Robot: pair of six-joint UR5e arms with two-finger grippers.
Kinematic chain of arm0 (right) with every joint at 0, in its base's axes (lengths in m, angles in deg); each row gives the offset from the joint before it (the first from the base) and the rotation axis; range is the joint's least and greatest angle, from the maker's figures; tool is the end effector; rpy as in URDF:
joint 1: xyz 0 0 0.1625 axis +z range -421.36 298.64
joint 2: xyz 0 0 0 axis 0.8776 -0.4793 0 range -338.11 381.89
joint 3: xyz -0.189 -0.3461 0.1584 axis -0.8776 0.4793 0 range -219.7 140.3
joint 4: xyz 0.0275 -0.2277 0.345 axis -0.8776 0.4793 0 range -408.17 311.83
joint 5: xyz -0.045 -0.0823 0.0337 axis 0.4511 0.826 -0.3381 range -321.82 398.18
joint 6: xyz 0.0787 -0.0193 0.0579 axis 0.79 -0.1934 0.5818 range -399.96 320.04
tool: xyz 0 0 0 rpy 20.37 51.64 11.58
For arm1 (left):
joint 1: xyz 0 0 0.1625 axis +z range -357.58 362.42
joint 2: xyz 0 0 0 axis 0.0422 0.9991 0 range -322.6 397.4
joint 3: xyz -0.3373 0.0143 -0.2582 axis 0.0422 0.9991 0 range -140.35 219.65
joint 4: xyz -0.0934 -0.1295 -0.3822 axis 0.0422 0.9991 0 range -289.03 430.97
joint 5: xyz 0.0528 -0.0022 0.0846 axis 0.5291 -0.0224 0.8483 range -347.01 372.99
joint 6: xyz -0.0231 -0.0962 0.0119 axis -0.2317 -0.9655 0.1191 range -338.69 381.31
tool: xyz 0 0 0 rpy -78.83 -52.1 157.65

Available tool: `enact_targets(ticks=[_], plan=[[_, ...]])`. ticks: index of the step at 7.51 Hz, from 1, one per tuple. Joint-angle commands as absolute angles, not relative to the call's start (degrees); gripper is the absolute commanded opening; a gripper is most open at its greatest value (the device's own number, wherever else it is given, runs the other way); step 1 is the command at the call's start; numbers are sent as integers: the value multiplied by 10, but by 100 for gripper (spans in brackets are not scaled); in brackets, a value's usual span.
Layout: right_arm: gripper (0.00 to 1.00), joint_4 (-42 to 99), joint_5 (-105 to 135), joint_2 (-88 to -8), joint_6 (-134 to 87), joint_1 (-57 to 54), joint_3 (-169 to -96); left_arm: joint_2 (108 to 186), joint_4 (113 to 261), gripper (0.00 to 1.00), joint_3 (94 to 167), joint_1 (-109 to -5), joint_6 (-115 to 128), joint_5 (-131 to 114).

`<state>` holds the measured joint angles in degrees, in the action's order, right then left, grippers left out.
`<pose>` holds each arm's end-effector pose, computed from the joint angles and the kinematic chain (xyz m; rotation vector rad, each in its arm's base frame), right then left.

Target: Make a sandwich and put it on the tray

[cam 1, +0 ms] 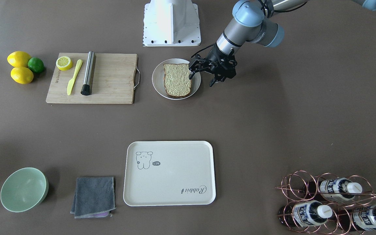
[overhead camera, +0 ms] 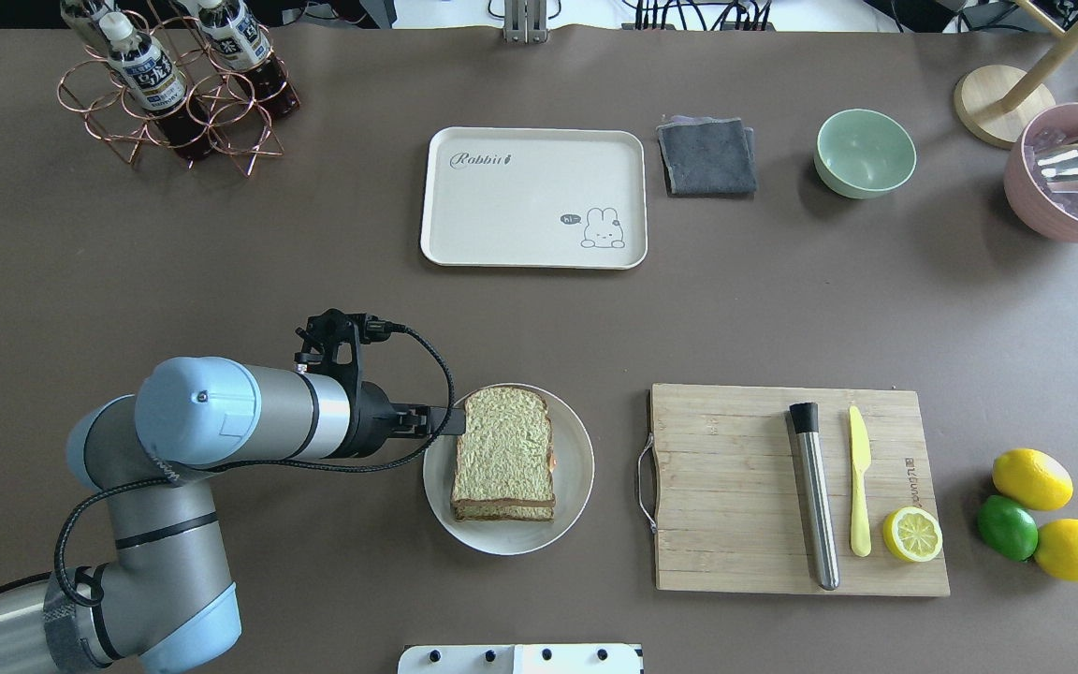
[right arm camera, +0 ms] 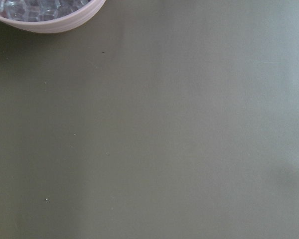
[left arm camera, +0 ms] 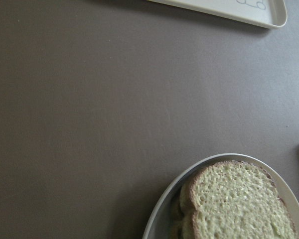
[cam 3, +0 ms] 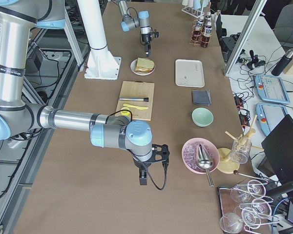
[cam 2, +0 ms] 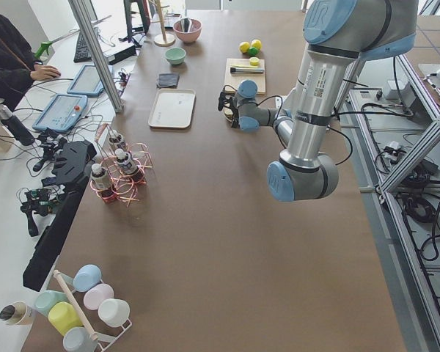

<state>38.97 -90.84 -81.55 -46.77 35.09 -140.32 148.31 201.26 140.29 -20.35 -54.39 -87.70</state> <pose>0.1143 -0.3824 0.6724 0.0794 -0.6764 -0.0062 0.5180 -0.3418 0.2901 0.2439 1.2356 -0.0109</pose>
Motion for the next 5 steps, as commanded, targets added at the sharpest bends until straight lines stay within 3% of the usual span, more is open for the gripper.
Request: enact_targets(ticks=[1, 3, 4, 5], plan=[[100, 407, -915, -815, -480, 368, -1401, 1481, 2013, 98, 1398, -197, -529, -876], [100, 403, -916, -814, -453, 369, -1405, 1478, 2019, 98, 1398, -197, -527, -877], [100, 402, -916, -814, -453, 369, -1405, 1477, 2019, 82, 1397, -197, -527, -878], [100, 402, -916, -813, -452, 369, -1406, 1477, 2019, 77, 1398, -197, -527, -878]])
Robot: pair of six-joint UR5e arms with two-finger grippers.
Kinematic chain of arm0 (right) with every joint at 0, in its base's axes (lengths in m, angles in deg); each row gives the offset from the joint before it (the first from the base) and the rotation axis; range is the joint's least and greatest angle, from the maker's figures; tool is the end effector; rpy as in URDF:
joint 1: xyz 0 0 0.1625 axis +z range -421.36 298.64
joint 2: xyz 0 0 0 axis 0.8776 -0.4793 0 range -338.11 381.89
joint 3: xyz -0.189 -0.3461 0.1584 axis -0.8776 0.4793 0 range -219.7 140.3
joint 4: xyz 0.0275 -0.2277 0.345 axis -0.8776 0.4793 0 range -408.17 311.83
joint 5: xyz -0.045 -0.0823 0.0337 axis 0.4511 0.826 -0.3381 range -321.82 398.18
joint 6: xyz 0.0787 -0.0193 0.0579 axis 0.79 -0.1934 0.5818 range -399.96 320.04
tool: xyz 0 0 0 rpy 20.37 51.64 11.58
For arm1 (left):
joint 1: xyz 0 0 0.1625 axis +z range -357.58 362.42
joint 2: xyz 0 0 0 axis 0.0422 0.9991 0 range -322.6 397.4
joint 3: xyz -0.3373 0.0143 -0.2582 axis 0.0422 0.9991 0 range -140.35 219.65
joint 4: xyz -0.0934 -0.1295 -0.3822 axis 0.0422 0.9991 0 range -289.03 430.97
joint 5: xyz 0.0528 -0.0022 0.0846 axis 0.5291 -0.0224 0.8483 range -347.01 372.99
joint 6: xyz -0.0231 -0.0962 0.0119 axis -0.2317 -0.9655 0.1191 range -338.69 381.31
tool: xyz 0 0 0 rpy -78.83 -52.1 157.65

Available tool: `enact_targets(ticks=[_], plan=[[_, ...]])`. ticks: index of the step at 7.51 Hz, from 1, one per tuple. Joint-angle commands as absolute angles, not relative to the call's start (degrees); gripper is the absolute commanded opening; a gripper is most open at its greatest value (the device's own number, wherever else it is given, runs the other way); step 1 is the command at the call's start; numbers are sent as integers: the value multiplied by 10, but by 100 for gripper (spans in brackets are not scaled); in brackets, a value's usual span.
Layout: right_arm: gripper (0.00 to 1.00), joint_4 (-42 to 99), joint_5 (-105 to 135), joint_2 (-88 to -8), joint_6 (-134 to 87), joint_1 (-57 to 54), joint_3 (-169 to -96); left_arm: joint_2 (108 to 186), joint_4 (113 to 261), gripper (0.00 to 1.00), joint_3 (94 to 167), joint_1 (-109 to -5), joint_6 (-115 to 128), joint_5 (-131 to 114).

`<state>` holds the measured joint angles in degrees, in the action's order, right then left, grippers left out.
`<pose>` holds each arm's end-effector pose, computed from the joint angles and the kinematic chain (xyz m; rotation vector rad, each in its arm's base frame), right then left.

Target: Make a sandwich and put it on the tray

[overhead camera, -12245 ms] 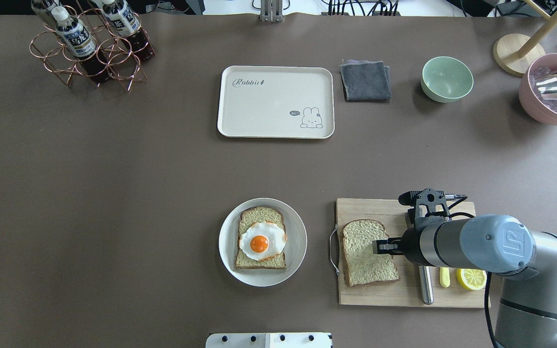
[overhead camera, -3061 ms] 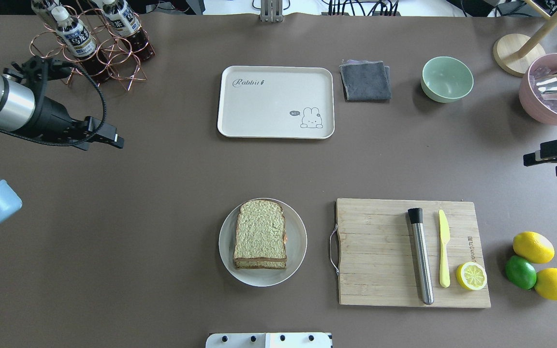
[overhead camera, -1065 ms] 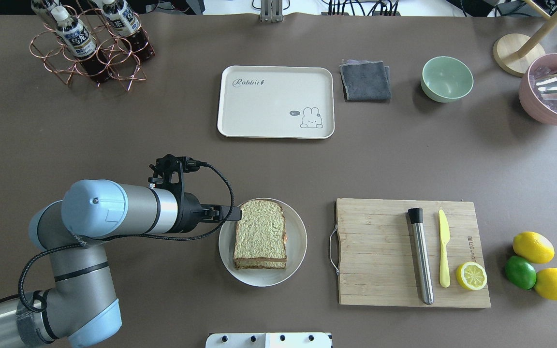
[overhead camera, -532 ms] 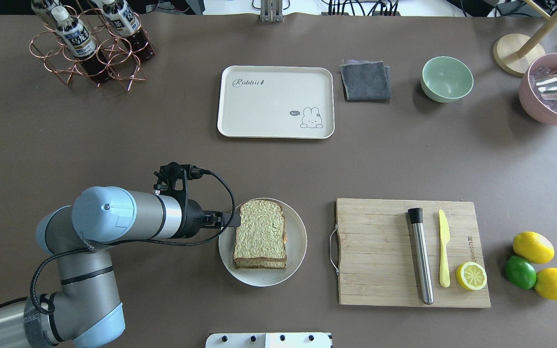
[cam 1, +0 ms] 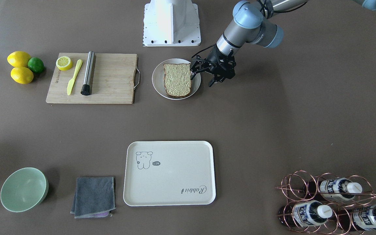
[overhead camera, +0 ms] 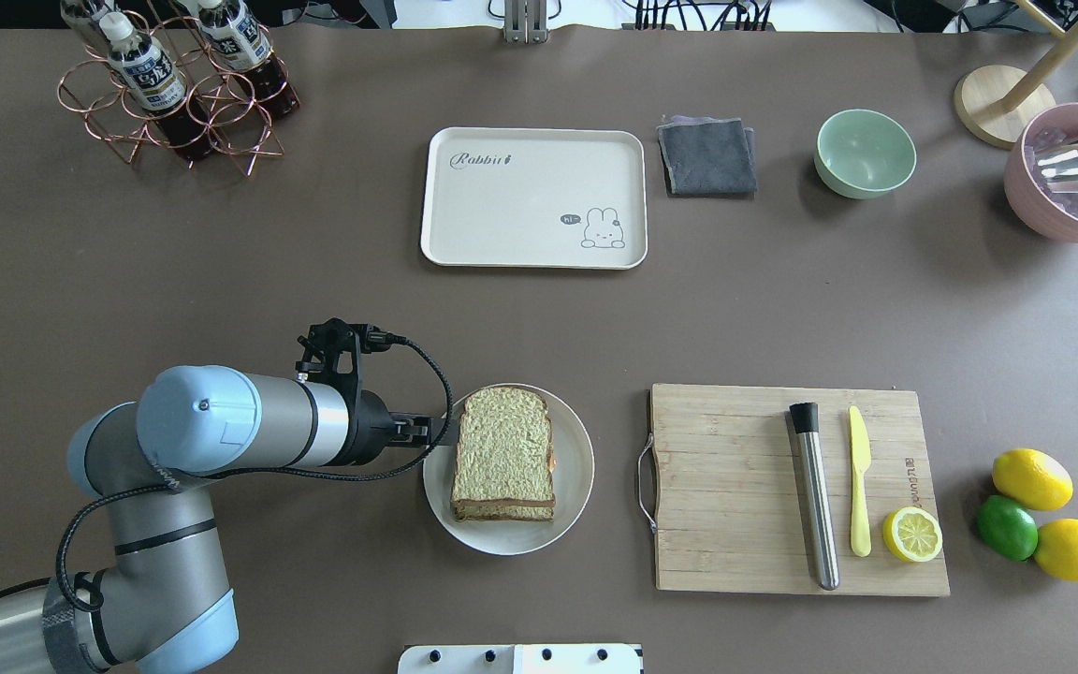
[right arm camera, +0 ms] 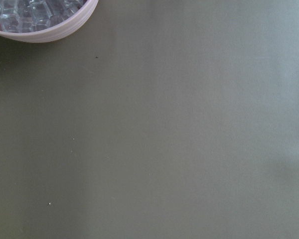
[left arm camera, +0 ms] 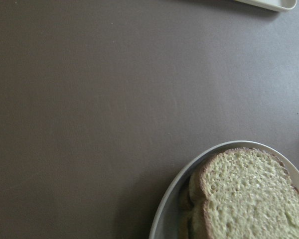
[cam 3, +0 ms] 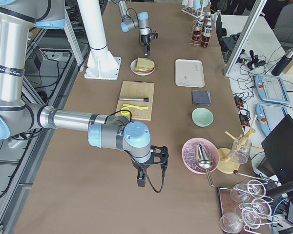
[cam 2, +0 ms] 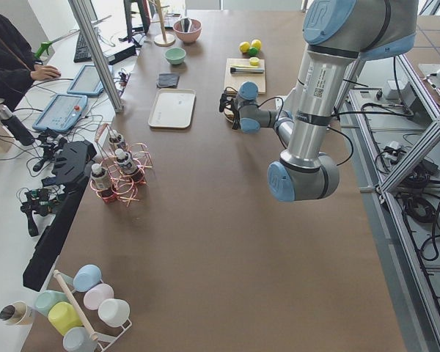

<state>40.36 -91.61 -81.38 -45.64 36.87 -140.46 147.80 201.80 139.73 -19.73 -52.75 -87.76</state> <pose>0.1250 -0.3787 0.6716 0.0669 -0.6916 0.0490 0.5225 -0.3364 0.2988 0.2506 1.2251 0.0228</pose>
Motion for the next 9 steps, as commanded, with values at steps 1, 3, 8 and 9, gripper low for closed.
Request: enact_targets(ticks=[1, 3, 8, 9], plan=[[100, 402, -916, -811, -452, 369, -1405, 1477, 2020, 76, 1396, -195, -527, -878], [100, 402, -915, -809, -452, 369, -1405, 1477, 2020, 76, 1396, -184, -528, -876], [100, 402, -915, -808, -452, 369, -1406, 1467, 2042, 45, 1396, -183, -528, -877], [100, 402, -915, -808, -452, 369, -1406, 1467, 2042, 45, 1392, -183, -528, -877]])
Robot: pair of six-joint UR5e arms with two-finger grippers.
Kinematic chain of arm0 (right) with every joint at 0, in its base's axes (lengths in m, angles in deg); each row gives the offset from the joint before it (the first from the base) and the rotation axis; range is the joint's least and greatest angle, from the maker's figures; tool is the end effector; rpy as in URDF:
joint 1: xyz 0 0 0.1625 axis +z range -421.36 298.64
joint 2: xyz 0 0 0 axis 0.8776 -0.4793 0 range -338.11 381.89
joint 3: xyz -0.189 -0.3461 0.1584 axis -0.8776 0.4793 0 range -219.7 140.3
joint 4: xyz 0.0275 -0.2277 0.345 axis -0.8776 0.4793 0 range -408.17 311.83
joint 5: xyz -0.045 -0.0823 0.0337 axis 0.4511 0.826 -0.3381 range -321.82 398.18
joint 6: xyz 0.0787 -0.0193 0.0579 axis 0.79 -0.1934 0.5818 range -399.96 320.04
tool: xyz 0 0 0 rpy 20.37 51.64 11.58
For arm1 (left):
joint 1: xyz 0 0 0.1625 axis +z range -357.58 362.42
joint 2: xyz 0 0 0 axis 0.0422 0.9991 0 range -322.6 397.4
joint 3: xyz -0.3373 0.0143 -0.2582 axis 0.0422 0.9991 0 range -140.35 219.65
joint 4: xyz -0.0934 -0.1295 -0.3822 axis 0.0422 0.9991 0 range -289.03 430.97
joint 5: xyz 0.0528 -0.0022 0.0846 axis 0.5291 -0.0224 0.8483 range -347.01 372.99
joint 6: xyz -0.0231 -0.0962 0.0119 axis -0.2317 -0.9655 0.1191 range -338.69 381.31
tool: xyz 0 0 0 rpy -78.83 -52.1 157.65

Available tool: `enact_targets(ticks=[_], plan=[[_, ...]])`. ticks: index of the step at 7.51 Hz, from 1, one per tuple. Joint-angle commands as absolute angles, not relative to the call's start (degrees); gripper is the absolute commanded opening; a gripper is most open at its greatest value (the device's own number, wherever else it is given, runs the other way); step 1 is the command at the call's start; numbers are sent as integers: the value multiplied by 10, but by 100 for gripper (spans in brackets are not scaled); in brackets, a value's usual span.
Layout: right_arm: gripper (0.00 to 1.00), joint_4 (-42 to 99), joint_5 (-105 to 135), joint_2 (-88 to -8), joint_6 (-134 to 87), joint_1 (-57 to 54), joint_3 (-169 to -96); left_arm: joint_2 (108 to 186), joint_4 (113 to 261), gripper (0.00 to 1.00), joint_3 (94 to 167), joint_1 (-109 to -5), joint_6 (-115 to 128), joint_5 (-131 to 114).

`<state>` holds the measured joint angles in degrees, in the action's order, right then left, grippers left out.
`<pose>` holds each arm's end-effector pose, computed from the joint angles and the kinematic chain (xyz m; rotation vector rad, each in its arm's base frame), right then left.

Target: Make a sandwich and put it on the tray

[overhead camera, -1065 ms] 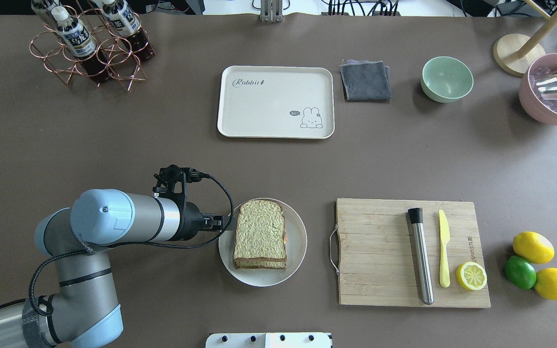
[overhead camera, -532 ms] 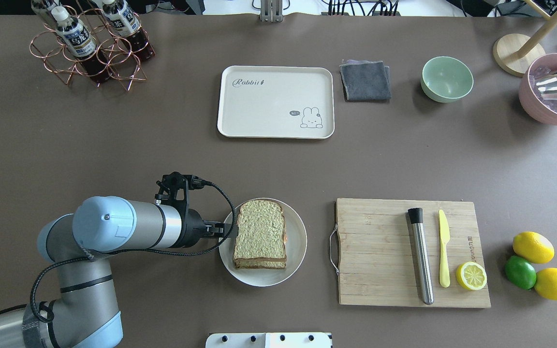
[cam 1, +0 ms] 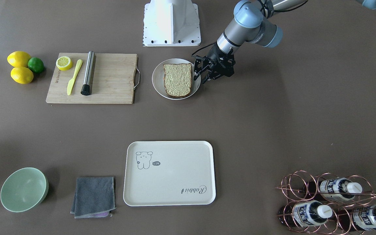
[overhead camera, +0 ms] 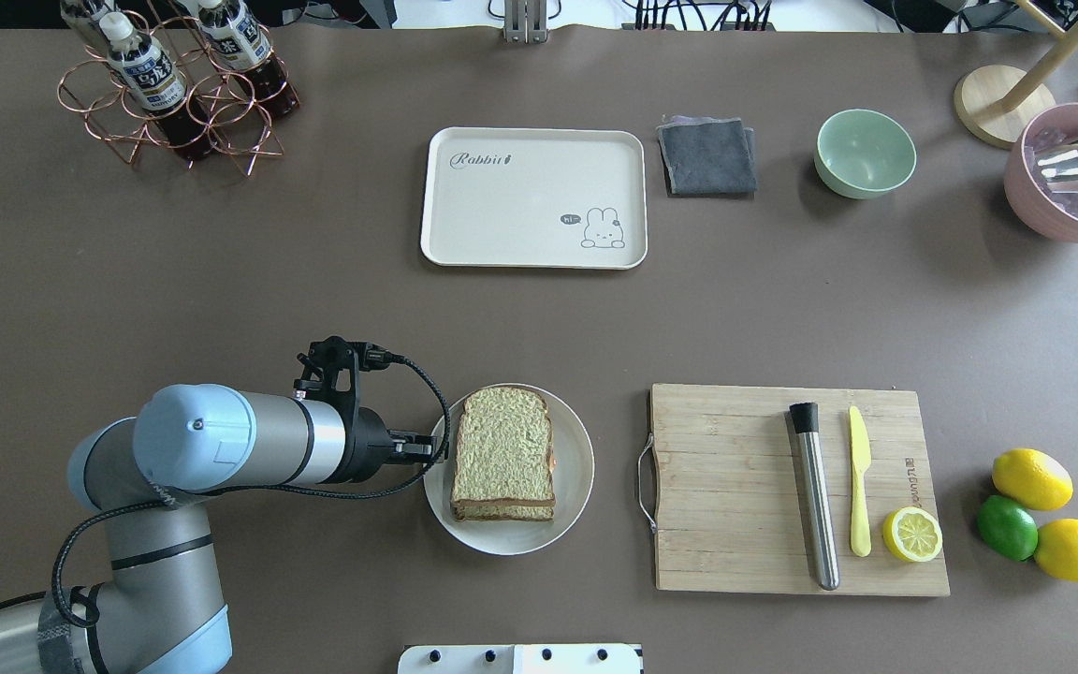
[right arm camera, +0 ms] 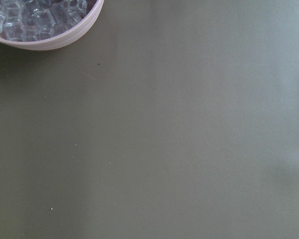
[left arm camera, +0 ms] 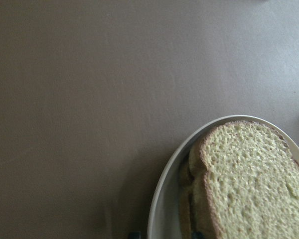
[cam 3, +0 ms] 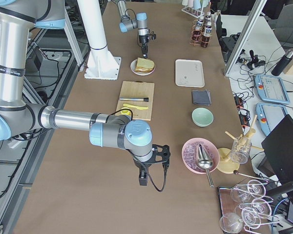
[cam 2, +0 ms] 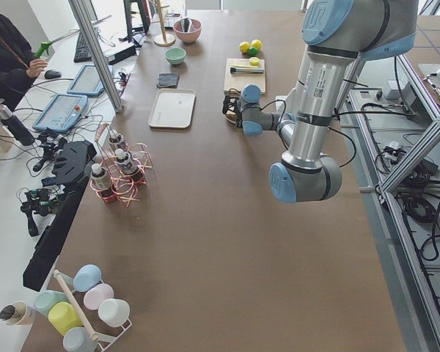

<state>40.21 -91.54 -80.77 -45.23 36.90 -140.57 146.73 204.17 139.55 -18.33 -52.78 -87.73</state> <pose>0.1262 -0.3843 0.6663 0.0790 -0.6889 0.0511 0.5264 -0.3220 0.3065 0.2427 1.2463 0.0454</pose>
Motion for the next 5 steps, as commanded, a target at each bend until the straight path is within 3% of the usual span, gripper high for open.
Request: enact_targets(ticks=[1, 5], plan=[[100, 402, -915, -808, -452, 369, -1405, 1468, 2042, 45, 1388, -173, -528, -876], [100, 402, -915, -809, -452, 369, -1405, 1472, 2042, 45, 1384, -167, -528, -876]])
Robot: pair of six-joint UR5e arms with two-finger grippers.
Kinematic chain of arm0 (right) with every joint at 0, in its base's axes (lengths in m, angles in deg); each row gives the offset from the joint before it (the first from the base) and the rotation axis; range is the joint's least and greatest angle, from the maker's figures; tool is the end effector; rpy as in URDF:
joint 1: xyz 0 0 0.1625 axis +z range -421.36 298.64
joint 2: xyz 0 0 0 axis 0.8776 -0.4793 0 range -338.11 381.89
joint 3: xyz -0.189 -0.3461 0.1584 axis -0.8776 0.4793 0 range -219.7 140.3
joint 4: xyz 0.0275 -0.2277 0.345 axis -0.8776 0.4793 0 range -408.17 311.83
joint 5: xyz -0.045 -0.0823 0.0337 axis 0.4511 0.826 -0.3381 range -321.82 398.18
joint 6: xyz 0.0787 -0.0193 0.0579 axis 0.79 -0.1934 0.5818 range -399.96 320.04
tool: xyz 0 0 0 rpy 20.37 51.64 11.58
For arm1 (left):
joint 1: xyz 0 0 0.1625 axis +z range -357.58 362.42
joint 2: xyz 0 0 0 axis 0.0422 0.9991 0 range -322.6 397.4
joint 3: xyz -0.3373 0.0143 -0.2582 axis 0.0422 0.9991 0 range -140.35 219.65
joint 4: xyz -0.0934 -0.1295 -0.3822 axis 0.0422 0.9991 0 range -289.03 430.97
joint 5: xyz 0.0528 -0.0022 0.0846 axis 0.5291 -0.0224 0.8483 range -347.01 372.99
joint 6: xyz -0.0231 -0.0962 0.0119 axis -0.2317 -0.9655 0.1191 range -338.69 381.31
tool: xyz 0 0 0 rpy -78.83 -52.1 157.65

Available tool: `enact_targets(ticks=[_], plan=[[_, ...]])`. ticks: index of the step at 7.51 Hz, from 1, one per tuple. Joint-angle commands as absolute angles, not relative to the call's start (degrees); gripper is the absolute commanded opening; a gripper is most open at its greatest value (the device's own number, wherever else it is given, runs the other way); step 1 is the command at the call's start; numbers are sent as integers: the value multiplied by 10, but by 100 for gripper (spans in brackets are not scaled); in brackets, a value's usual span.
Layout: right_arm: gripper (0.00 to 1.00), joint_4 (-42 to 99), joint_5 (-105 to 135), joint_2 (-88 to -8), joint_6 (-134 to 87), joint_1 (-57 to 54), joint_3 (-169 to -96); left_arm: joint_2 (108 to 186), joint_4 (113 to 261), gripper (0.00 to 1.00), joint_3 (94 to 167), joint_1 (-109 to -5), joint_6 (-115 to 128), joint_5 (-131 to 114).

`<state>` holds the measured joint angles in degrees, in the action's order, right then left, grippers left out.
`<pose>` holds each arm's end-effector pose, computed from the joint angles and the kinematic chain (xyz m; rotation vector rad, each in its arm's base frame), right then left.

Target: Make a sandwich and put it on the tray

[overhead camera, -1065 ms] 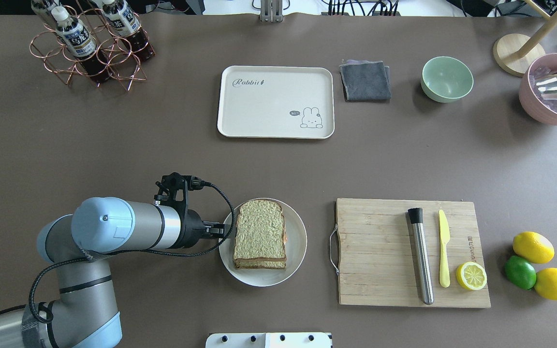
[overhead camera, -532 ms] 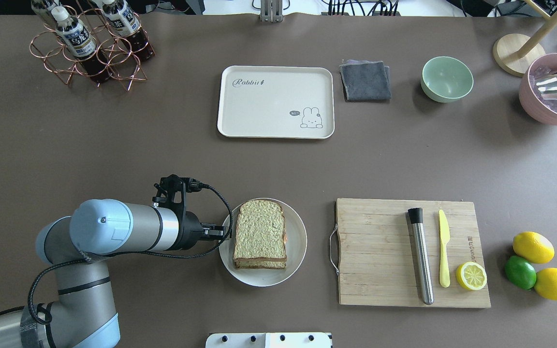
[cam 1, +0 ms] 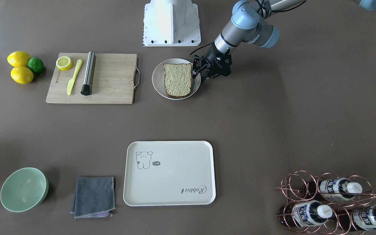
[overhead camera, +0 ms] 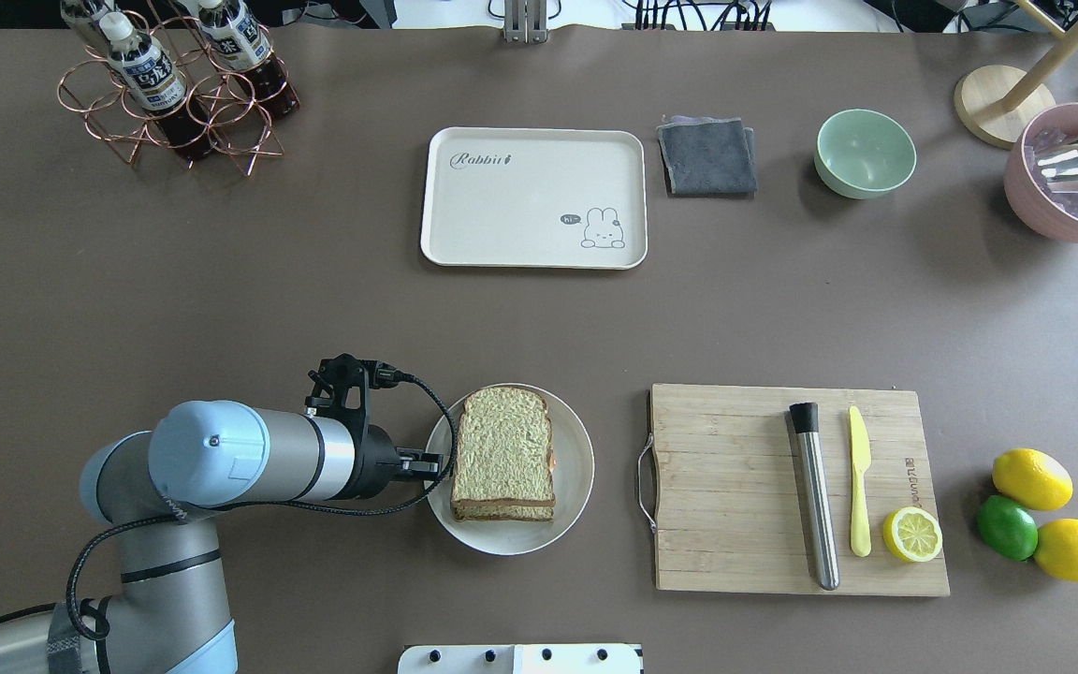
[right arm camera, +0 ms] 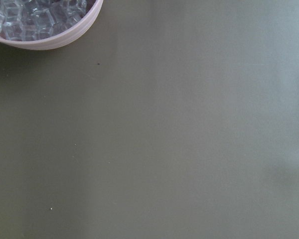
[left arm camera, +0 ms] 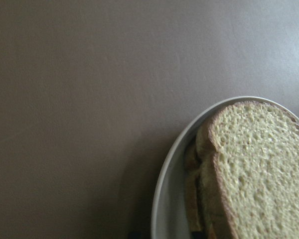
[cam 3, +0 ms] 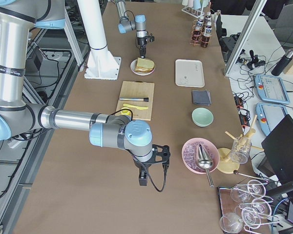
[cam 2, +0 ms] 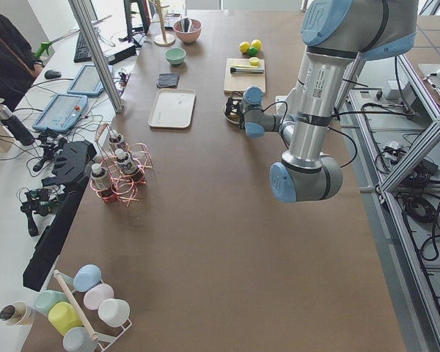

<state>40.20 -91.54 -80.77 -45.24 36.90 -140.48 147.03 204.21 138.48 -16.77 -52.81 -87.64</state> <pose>0.1261 -0.3842 0.6671 0.0777 -0.6890 0.0515 0.5401 -0.3095 0.3120 0.2224 1.2374 0.0660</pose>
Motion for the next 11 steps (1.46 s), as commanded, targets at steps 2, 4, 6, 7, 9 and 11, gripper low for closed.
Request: enact_targets(ticks=[2, 4, 6, 7, 9, 11], plan=[[100, 402, -916, -810, -453, 370, -1405, 1470, 2042, 45, 1384, -167, -528, -876], [100, 402, -916, -810, -452, 370, -1405, 1470, 2042, 30, 1384, -167, -528, -876], [100, 402, -917, -808, -453, 370, -1404, 1470, 2042, 30, 1381, -167, -528, -876], [100, 402, -917, -808, -453, 370, -1404, 1472, 2042, 30, 1377, -167, -528, -876], [100, 402, -916, -808, -453, 370, -1402, 1474, 2041, 30, 1376, -167, -528, -876], [100, 402, -917, -809, -453, 370, -1402, 1474, 2041, 0, 1377, -168, -529, -876]])
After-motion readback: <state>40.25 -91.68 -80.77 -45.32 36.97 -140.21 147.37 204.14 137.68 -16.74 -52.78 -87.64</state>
